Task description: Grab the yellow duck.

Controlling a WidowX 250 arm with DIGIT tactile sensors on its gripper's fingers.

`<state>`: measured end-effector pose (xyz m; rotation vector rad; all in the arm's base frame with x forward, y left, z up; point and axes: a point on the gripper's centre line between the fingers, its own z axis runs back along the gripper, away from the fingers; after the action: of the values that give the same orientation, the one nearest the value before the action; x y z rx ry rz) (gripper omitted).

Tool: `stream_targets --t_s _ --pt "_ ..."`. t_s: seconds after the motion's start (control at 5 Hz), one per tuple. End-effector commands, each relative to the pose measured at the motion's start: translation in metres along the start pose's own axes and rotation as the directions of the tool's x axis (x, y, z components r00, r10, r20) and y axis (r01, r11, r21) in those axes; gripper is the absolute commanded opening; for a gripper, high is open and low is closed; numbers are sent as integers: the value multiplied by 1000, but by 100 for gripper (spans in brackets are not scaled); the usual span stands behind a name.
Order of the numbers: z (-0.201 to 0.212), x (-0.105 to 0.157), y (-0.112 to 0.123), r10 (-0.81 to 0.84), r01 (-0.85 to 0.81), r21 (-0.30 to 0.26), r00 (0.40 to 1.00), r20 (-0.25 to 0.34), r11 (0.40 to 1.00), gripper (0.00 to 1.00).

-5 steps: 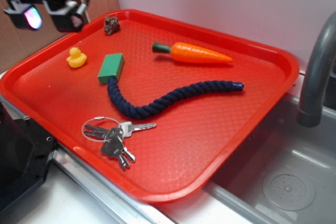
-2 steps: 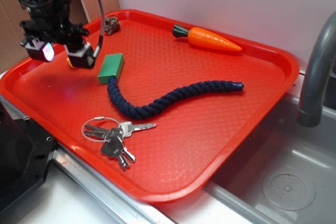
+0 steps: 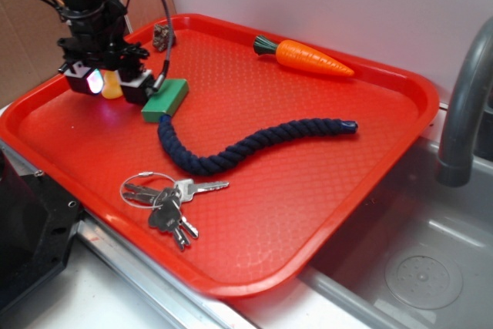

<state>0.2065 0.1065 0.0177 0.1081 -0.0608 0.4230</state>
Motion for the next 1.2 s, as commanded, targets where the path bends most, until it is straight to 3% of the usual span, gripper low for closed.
stream_targets --t_s 0.0,0.2,0.4,0.6,0.8,1.0 --pt "-11 5 7 10 -9 35 1000 -18 999 89" --pt "-7 4 11 22 -22 32 1000 -16 999 0" --pt "17 -2 13 -26 26 4 999 -34 1000 0" --pt "69 -15 5 -88 88 -41 996 -8 995 0" --pt "122 -27 -16 -154 152 -114 988 -10 982 0" --pt "168 -26 -53 -257 255 -119 966 -6 960 0"
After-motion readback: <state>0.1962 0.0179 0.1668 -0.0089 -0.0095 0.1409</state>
